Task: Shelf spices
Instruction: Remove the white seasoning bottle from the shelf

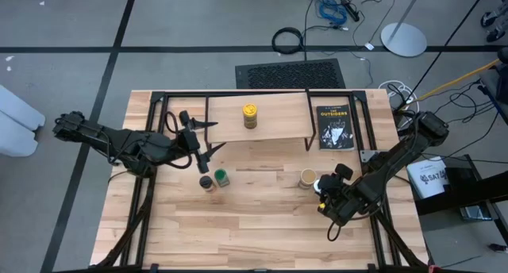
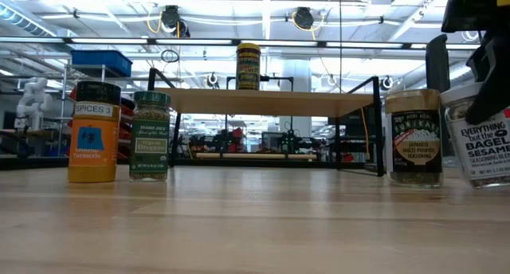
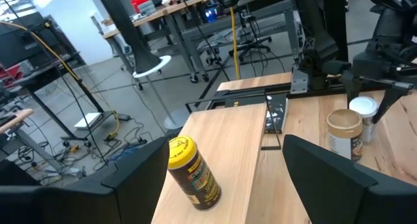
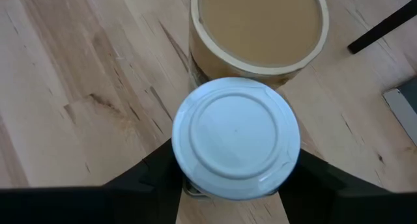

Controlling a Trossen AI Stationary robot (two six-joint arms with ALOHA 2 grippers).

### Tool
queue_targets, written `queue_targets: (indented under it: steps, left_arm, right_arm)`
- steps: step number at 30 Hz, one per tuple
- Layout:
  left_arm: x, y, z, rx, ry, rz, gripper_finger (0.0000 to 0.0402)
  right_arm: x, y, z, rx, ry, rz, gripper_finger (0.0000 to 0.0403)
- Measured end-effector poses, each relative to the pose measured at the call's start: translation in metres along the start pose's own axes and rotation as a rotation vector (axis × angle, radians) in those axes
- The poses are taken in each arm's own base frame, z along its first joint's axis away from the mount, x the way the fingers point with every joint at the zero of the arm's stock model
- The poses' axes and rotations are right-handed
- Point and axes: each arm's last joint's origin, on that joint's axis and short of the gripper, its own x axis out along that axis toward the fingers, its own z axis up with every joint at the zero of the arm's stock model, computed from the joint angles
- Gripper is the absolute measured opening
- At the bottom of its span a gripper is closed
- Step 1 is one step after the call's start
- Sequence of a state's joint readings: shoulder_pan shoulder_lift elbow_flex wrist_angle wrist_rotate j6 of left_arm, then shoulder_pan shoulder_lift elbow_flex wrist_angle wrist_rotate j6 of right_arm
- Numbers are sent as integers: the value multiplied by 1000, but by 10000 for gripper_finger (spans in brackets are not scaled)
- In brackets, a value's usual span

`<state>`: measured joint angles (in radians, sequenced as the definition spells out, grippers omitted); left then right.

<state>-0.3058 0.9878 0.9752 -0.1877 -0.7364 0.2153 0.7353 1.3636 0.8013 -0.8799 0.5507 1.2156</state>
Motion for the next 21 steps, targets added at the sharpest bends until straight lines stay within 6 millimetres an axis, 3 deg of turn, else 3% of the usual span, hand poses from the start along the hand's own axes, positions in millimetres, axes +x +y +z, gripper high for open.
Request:
queue_targets:
  steps: [21]
  left_arm:
    - [0,-1,0,-36,-7,-35,310]
  right_arm:
    - [-6,-4,3,18,-14,18,264]
